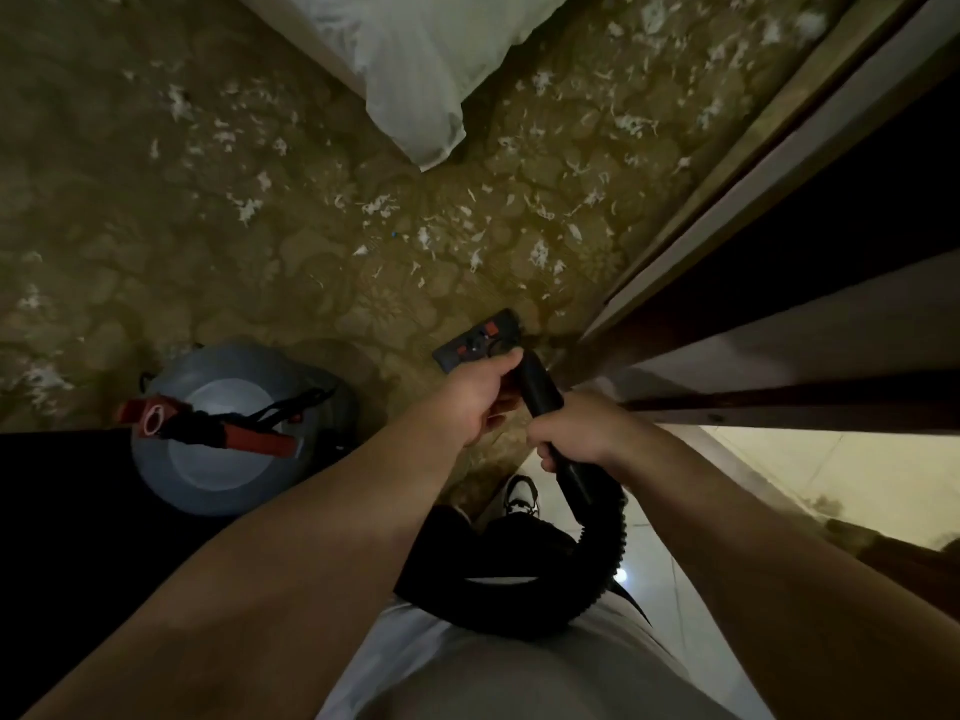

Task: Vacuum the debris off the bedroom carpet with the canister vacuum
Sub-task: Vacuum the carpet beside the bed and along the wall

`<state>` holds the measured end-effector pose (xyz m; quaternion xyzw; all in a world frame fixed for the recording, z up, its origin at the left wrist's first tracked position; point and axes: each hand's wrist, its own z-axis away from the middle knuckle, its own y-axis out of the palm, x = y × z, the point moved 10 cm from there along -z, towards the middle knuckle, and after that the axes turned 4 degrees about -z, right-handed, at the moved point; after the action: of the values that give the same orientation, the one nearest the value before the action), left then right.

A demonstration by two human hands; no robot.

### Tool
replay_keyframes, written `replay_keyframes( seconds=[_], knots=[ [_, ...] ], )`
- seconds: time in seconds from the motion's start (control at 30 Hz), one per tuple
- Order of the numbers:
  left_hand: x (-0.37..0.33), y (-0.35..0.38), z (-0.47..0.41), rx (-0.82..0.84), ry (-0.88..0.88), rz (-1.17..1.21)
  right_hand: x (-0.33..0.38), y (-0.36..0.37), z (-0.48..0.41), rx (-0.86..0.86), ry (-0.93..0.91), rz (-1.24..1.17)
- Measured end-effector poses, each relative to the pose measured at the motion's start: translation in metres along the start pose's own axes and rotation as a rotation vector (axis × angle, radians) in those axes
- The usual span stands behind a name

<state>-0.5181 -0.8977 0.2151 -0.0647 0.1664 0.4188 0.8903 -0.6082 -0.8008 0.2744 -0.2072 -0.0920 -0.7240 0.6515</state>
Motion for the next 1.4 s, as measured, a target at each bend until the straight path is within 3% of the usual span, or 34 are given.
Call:
replay_keyframes(
  seconds=[0.4, 0.8, 1.4],
  knots=[
    [-0.128, -0.086, -0.058, -0.05, 0.089, 0.163, 0.155, 0.002, -0.072, -0.033, -0.006, 0.047],
    [-0.252, -0.217, -0.112, -0.033, 0.025, 0.211, 0.328, 0.033, -0.154, -0.003, 0.011, 0.078],
    [-0.343, -0.327, -0.143, -0.17, 0.026, 0.453, 0.476, 0.062, -0.221, 0.109, -0.064, 0.233]
  ],
)
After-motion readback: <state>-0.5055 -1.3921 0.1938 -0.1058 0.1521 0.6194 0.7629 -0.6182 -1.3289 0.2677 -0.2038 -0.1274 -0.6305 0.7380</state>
